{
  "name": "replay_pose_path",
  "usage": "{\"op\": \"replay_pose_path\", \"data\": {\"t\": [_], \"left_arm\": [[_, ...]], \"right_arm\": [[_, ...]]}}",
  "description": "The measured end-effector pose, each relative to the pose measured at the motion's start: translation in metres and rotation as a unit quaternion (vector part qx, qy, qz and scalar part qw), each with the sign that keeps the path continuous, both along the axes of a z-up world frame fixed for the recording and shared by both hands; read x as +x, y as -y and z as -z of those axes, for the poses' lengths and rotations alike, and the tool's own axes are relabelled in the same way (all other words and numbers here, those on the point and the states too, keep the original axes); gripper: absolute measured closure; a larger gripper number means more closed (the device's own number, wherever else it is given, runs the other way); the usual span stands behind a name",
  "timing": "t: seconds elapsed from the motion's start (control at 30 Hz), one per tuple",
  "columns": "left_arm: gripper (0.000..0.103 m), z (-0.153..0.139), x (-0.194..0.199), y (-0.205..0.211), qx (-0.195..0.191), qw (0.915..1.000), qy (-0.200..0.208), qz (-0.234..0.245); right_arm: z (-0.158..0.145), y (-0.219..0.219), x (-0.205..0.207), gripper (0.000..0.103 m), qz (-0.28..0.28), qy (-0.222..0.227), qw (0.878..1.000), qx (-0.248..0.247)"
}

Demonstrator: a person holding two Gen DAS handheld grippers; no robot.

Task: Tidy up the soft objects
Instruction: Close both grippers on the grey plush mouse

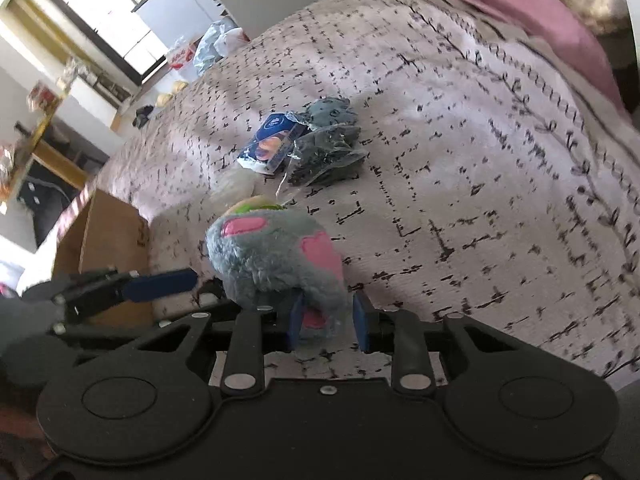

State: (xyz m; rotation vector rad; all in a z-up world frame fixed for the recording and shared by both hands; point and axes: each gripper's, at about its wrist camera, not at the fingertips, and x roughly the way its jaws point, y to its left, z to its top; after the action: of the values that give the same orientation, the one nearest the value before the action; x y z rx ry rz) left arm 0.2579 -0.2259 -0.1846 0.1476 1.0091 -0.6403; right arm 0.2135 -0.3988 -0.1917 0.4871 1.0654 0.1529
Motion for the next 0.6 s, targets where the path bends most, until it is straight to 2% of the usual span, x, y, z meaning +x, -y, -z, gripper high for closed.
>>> {"op": "replay_pose_path", "data": {"t": [0.1,0.23,0.3,0.33,0.37,0.43,0.5,0.6], "left_arm": [[0.048,0.003,0.003,0.003,-0.005,1.0000,-0.008,-0.002],[0.048,0.003,0.008,0.004,-0.033,0.9994,-0.012,0.001],[0.048,0.004,0.010,0.006,-0.031,0.9994,-0.011,-0.007],[0.052,0.007,0.012,0.005,-0.028,0.9993,-0.013,-0.019],[0.063,0.009,0.015,0.005,-0.025,0.9992,-0.017,-0.027],[0.072,0.014,0.019,0.001,-0.037,0.9981,-0.032,-0.038],[0.075,0.013,0.020,-0.004,-0.051,0.9972,-0.032,-0.045],[0.080,0.007,0.017,-0.006,-0.046,0.9978,-0.020,-0.044]], "right_arm": [[0.000,-0.002,0.005,0.077,0.003,0.005,1.000,0.005],[0.000,-0.001,0.010,0.079,0.008,0.010,0.999,0.035],[0.001,0.000,0.011,0.083,0.011,0.013,0.999,0.048],[0.001,0.001,0.011,0.084,0.012,0.012,0.998,0.052],[0.003,0.001,0.011,0.086,0.013,0.010,0.998,0.059],[0.005,0.002,0.011,0.090,0.014,0.008,0.998,0.065],[0.003,0.000,0.009,0.093,0.013,0.014,0.998,0.064],[-0.005,-0.006,0.007,0.095,-0.005,0.023,0.998,0.063]]}}
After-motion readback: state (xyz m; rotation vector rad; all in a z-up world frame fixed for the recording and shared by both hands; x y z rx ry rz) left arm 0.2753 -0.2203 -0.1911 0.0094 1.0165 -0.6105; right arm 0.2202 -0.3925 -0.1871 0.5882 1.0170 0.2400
